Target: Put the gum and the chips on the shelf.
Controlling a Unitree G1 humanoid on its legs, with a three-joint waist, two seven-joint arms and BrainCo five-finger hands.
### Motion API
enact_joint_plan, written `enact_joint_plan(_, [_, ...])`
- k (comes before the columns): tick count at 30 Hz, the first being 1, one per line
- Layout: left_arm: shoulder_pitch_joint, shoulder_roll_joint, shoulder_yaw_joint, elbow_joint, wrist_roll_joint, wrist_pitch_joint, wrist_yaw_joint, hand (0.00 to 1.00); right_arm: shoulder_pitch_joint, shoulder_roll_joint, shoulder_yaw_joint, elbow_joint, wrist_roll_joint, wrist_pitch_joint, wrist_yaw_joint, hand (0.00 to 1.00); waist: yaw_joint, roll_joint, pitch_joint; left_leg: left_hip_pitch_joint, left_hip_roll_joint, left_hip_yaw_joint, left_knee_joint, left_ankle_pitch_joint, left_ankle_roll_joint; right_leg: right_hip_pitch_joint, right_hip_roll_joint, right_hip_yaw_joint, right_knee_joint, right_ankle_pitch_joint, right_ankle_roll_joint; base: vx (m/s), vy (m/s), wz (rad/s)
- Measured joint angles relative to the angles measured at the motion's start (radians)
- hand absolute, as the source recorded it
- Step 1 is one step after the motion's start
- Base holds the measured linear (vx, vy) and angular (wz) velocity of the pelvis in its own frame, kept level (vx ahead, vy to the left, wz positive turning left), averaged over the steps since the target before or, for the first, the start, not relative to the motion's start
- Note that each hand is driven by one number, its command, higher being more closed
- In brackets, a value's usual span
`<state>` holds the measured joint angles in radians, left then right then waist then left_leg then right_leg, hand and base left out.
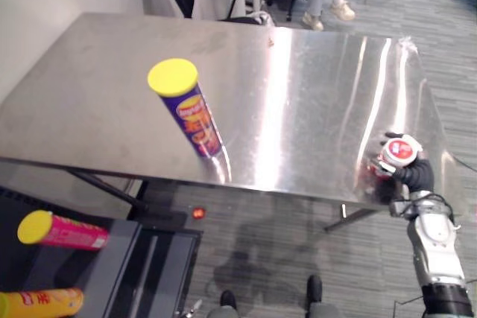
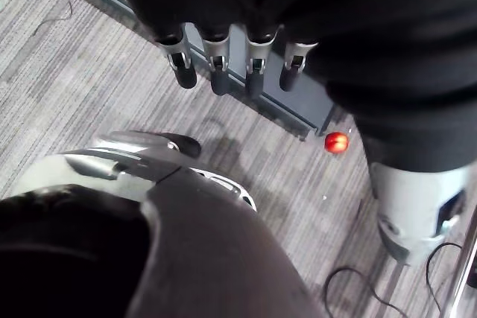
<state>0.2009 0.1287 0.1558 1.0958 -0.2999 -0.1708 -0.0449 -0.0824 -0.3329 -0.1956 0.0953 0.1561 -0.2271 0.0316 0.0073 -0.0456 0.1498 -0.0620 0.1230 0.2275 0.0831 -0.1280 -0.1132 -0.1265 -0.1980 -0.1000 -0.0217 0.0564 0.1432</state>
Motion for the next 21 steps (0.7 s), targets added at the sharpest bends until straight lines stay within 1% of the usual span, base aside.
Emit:
enact_joint_plan(6, [-0.002,0.001,0.001,0.0,0.003,0.0,0.002,0.0,-0.011,0.002,0.015,-0.002,-0.002,0.0,0.0,1.0,0.003,-0.003,0.001,-0.005,-0.002,0.002,-0.012,0.014,-0.001,-0.008,0.001,0.001,-0.008,0.009,-0.003,-0.05,-0.019,-0.02])
enact_joint_plan(7, [-0.003,0.0,0.005,-0.002,0.018,0.0,0.005,0.0,0.006,0.011,0.014,-0.034,-0.002,0.001,0.0,1.0,0.008,-0.003,0.001,-0.004,0.0,0.002,-0.012,0.015,-0.002,-0.008,0.003,0.003,-0.009,0.009,-0.003,-0.03,-0.029,-0.03])
enact_joint_plan(9, [-0.005,0.0,0.009,-0.003,0.039,0.001,0.007,0.0,0.015,0.044,0.013,-0.071,-0.002,0.001,0.0,1.0,0.009,-0.003,0.001,-0.003,0.0,0.002,-0.012,0.015,-0.002,-0.007,0.003,0.003,-0.009,0.009,-0.003,0.0,0.0,0.0])
enact_joint_plan(12, [-0.008,0.0,0.01,-0.003,0.041,0.004,0.01,0.0,0.035,0.064,0.012,-0.12,-0.002,0.003,0.0,1.0,0.015,-0.003,0.001,0.002,0.0,-0.001,-0.012,0.015,-0.002,0.0,0.003,0.0,-0.01,0.009,-0.002,0.01,-0.001,0.02])
enact_joint_plan(14, [-0.009,-0.001,0.011,-0.012,0.049,0.007,0.021,0.0,0.061,0.082,0.012,-0.191,0.0,0.003,0.0,1.0,0.018,-0.003,0.0,0.018,0.0,-0.011,-0.014,0.015,-0.002,0.022,0.003,-0.007,-0.013,0.009,-0.002,0.01,-0.003,0.08])
enact_joint_plan(19, [-0.008,0.0,0.021,-0.024,0.081,0.007,0.033,0.0,0.093,0.082,0.003,-0.297,0.001,-0.003,0.001,1.0,0.019,-0.013,-0.007,0.03,0.001,-0.035,-0.013,0.015,-0.002,0.049,0.002,-0.029,-0.012,0.009,-0.002,-0.01,0.001,0.13])
enact_joint_plan(21, [-0.009,-0.004,0.029,-0.024,0.087,0.007,0.037,0.0,0.111,0.083,-0.027,-0.356,0.002,-0.005,0.007,1.0,0.019,-0.016,-0.01,0.029,-0.001,-0.048,-0.014,0.016,-0.001,0.051,0.0,-0.036,-0.006,0.008,-0.002,-0.02,0.003,0.12])
